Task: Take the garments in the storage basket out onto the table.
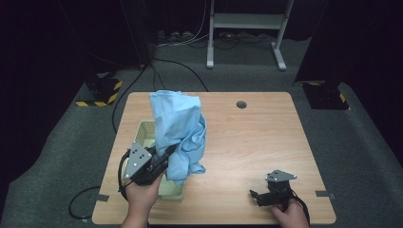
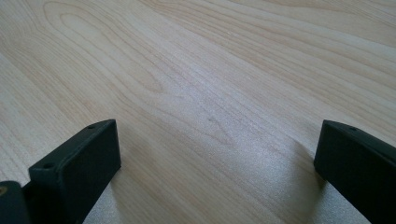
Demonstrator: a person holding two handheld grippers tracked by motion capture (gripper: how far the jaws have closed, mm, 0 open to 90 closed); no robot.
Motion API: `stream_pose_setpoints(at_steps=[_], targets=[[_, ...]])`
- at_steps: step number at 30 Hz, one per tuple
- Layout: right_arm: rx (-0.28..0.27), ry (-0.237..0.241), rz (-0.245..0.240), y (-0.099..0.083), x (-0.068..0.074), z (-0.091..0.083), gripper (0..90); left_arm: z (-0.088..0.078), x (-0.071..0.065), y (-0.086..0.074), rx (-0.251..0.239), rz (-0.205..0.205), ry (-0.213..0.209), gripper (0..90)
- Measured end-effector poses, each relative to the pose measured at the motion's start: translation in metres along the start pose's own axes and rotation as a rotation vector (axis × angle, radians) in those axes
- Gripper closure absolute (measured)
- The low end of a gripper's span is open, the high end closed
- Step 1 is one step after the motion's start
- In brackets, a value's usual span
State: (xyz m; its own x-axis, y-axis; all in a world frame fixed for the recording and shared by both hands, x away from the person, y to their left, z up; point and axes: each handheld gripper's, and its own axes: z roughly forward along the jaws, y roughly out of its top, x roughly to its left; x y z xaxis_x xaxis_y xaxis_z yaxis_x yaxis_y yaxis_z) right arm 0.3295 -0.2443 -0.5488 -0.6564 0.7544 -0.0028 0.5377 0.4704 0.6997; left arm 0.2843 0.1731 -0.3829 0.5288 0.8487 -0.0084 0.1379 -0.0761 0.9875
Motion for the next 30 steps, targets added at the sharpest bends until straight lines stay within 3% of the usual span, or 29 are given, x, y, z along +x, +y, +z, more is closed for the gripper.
stream_pose_setpoints(at_steps=[11, 30], targets=[[0.001, -0.001, -0.002, 0.000, 0.000, 0.000, 0.2, 0.008, -0.011, 0.004, -0.014, -0.003, -0.034, 72.1], [0.003, -0.001, -0.001, 0.000, 0.000, 0.000, 0.2, 0.034, -0.038, 0.012, -0.019, 0.013, -0.130, 72.0]])
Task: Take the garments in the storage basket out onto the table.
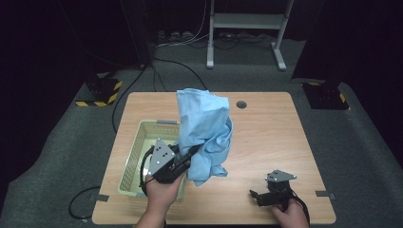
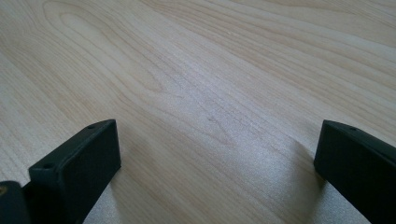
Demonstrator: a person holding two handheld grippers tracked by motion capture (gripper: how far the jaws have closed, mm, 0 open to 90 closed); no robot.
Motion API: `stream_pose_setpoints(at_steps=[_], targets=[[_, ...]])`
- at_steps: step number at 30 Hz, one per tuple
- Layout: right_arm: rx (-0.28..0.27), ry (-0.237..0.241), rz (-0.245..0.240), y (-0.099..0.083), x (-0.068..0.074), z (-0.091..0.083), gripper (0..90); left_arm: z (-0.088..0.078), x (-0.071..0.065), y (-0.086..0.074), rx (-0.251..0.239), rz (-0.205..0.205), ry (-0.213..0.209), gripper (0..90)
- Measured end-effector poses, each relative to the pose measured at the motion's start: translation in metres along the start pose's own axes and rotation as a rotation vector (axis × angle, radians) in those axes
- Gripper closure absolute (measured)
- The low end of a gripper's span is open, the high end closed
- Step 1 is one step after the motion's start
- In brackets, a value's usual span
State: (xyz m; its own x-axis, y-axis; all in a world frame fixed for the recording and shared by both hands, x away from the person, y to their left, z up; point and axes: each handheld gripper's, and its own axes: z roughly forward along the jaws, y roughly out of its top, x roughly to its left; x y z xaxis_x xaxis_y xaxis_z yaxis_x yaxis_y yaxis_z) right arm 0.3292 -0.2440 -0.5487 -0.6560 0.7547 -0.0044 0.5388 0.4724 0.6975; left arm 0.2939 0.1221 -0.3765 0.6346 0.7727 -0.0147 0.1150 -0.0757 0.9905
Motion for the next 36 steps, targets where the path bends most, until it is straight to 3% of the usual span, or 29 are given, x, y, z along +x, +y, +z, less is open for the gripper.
stream_pose_setpoints(at_steps=[18, 23, 36], targets=[[-0.001, 0.000, 0.000, 0.000, 0.000, 0.000, 0.3, 0.027, -0.021, -0.007, 0.046, 0.028, -0.077, 72.0], [-0.005, 0.004, 0.003, 0.000, -0.001, 0.000, 0.3, 0.032, -0.024, -0.006, 0.056, 0.045, -0.074, 72.0], [-0.005, 0.006, 0.003, 0.000, -0.001, 0.000, 0.3, 0.053, -0.027, -0.010, 0.084, 0.020, -0.083, 72.0]])
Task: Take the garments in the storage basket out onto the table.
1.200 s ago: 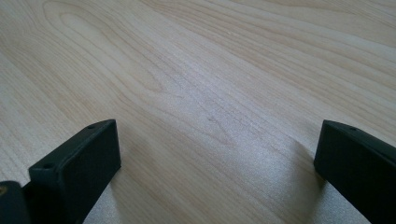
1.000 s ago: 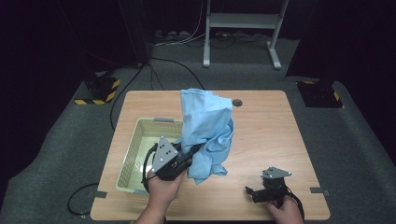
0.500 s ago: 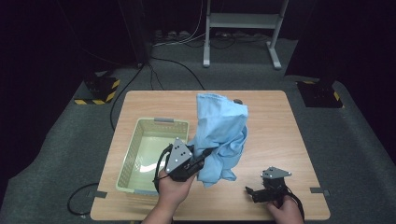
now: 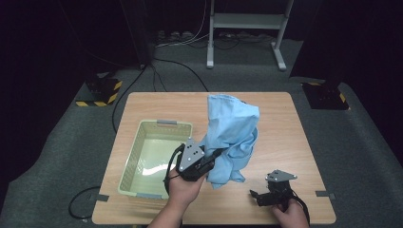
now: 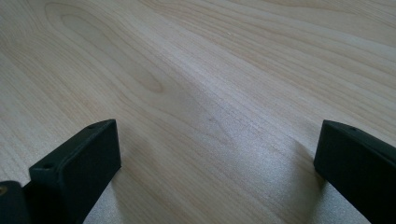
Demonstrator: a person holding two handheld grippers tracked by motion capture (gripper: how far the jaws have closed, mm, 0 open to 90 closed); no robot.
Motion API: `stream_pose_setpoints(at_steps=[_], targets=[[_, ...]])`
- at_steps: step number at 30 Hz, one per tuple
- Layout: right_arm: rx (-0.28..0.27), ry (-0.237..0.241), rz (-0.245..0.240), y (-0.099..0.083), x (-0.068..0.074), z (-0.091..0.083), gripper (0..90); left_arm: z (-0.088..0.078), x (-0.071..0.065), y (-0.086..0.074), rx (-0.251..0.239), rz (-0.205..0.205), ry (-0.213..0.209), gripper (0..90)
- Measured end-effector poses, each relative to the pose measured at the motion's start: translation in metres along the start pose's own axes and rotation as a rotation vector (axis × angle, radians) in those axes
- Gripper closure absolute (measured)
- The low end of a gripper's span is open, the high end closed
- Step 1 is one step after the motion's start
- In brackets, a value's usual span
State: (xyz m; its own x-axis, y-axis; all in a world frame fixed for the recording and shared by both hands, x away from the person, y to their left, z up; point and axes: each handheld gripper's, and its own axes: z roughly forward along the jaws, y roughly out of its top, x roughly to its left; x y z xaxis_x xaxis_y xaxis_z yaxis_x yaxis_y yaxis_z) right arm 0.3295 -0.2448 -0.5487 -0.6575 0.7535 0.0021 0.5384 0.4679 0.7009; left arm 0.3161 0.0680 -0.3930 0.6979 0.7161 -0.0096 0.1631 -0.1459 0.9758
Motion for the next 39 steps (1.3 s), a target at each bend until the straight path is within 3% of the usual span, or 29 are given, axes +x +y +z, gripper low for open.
stream_pose_setpoints(at_steps=[4, 39], targets=[[-0.001, 0.001, -0.001, 0.000, 0.000, 0.000, 0.3, 0.007, 0.002, -0.001, 0.007, -0.024, -0.011, 72.0], [0.001, 0.000, -0.003, 0.000, 0.000, 0.000, 0.3, 0.039, 0.002, -0.023, 0.096, -0.066, 0.008, 72.1]])
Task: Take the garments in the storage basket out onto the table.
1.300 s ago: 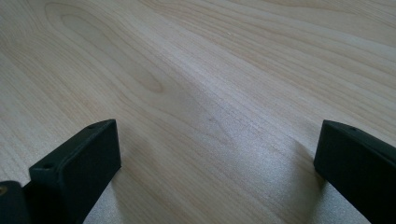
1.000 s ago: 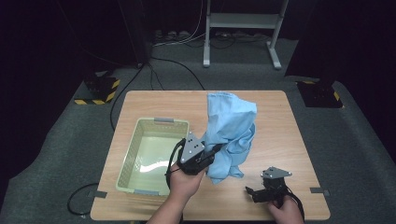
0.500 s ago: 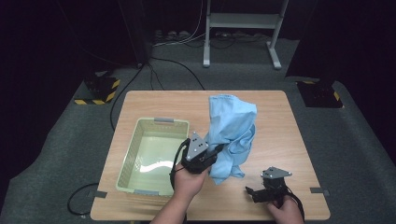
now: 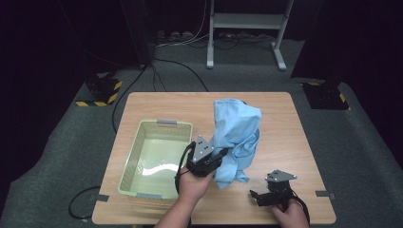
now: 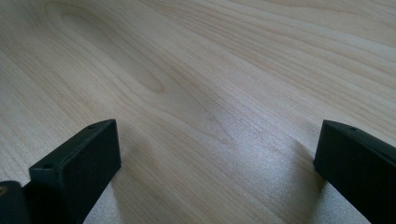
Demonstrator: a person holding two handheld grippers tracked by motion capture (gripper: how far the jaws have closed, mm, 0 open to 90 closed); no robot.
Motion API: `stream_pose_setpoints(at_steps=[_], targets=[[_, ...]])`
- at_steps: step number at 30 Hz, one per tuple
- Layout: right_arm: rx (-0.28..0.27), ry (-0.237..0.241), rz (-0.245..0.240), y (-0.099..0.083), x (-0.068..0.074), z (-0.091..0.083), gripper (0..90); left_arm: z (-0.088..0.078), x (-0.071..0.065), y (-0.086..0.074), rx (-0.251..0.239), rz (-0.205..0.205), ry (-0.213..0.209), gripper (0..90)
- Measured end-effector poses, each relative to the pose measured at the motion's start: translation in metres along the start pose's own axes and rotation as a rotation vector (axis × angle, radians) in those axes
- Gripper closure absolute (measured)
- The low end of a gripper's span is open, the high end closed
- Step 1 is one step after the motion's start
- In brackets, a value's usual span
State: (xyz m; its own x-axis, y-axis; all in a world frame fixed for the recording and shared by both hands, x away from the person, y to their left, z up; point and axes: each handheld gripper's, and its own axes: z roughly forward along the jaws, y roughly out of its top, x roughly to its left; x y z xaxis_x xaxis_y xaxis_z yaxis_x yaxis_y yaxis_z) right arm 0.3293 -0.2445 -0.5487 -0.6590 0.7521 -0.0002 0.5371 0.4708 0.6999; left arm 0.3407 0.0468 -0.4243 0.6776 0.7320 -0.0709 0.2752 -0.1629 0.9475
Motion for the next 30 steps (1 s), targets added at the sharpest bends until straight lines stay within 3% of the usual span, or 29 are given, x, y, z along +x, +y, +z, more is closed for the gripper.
stream_pose_setpoints(at_steps=[30], targets=[[-0.003, 0.004, 0.002, 0.000, -0.001, 0.000, 0.3, 0.045, 0.002, -0.022, 0.114, -0.037, 0.025, 72.0]])
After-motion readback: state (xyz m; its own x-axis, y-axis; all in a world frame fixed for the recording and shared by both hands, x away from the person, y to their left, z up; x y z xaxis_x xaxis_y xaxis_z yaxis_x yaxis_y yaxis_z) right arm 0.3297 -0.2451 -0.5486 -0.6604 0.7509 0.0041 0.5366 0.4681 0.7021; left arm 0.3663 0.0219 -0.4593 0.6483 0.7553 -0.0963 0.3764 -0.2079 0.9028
